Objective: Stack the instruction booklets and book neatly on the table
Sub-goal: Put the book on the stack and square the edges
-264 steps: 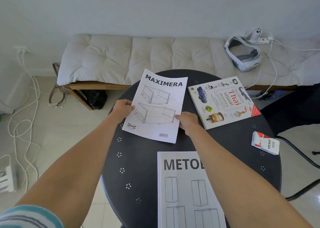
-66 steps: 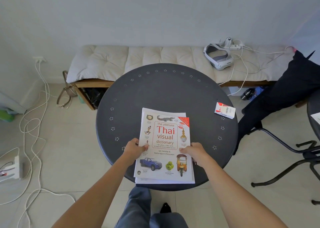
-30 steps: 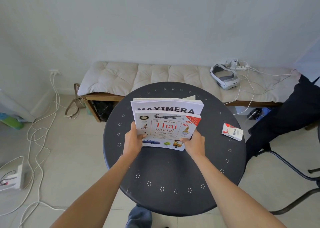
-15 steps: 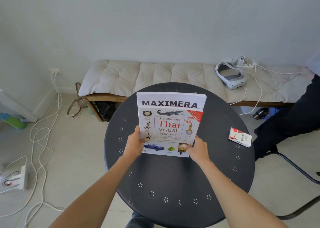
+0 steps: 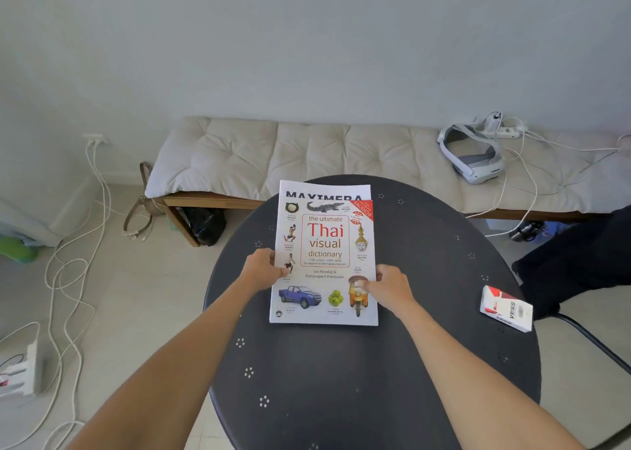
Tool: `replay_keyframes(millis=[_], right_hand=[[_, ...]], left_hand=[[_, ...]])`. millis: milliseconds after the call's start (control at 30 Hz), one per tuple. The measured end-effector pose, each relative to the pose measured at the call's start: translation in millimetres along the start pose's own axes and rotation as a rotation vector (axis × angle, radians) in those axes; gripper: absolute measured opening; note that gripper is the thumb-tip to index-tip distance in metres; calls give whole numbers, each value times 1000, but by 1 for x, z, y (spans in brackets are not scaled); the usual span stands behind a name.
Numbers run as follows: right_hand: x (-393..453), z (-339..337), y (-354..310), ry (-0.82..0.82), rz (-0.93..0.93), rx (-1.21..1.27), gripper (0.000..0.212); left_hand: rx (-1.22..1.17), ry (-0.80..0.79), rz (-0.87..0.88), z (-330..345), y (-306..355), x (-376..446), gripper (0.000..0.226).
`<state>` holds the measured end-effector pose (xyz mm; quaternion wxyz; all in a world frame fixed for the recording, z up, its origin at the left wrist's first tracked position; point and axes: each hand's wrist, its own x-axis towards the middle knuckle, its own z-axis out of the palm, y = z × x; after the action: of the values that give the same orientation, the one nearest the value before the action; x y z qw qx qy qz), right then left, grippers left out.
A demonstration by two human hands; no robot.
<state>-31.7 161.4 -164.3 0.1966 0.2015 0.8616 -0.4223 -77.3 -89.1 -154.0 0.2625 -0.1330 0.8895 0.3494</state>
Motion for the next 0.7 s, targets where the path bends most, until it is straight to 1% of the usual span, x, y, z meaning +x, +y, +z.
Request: replay_keyframes(millis=[133,267,333,433,500,667,700], right_hand=[[29,6,-19,-48,41,-15,23],[53,16,-29,-49,70,-23,18],[61,20,-32,-40,80,-23,12],[69,22,-35,-16,87,-15,14],[74,25,-36,-4,87,-19,19],[82,32,-37,47,84,-40,18],[83,34,-37,62,85,-39,18]], left_hand=[[9,-26,-60,-12,-1,30,28],[-11,-9,-99,-14,-4,51,31],[-27,9,-95,-14,-4,60,30],[-49,46,-79,-15,-3,69,15],[-73,80,-75,-14,-3,72,15],[-102,153,-70,-9,-3,77,17],[-100,168,-68,-8,-3,77,21]])
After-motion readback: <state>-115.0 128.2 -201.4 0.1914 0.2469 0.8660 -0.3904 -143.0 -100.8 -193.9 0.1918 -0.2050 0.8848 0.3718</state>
